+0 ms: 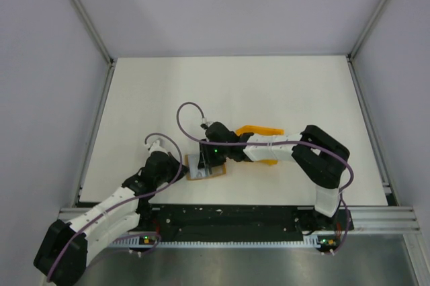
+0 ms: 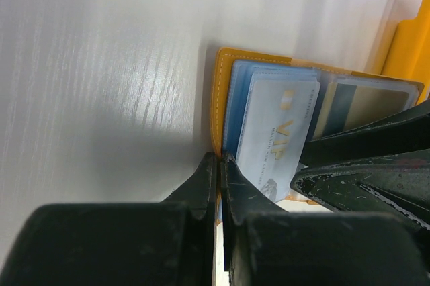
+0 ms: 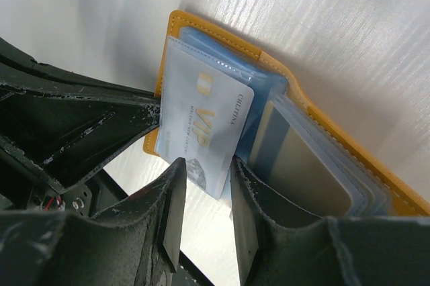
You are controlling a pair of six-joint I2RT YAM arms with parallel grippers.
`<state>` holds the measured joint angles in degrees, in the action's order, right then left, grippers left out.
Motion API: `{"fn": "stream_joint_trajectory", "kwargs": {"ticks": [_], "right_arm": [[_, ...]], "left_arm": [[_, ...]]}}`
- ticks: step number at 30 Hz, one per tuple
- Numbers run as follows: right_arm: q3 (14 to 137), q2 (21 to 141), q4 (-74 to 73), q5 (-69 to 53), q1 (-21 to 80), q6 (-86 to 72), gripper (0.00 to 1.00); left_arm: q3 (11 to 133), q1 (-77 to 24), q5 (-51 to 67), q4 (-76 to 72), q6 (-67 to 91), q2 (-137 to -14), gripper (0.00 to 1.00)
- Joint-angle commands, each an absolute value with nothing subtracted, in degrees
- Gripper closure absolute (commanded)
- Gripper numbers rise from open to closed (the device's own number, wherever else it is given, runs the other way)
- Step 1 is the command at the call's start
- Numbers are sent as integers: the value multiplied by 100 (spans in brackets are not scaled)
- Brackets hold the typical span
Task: Put the credit cards into the card holder
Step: Insert the credit card into the card holder, then close the card holder at the center of the board.
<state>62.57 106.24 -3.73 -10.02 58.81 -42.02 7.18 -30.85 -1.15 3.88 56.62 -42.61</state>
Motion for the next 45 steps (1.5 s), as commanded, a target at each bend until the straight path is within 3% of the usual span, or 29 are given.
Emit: {"fn": "stream_joint_trajectory", "kwargs": {"ticks": [1,10,17,32,42,45], "right_arm": [[6451,10573,53,-1582,6029,-4298,68],[6548,10056,-509,-1038,5924,-3719,63],[5890,9080,-668,-615,5160,-3472,62],[5528,9545,-1309,-45,4474,-2962,62],[4905,8975,-1451,160,3982,-2322,62],[4510,8588,-619,-902,3990,-2031,61]], "left_arm": [[738,-3111,-35,185,5607,-4228,100],[861,-3111,-184,544,5546,-4087,100],[1274,-3111,-369,1125,5309,-3929,100],[1775,-3103,-395,1503,4773,-4060,100],[2302,-3103,-168,1661,4263,-4271,100],[2530,-3103,323,1547,4053,-4490,83]]}}
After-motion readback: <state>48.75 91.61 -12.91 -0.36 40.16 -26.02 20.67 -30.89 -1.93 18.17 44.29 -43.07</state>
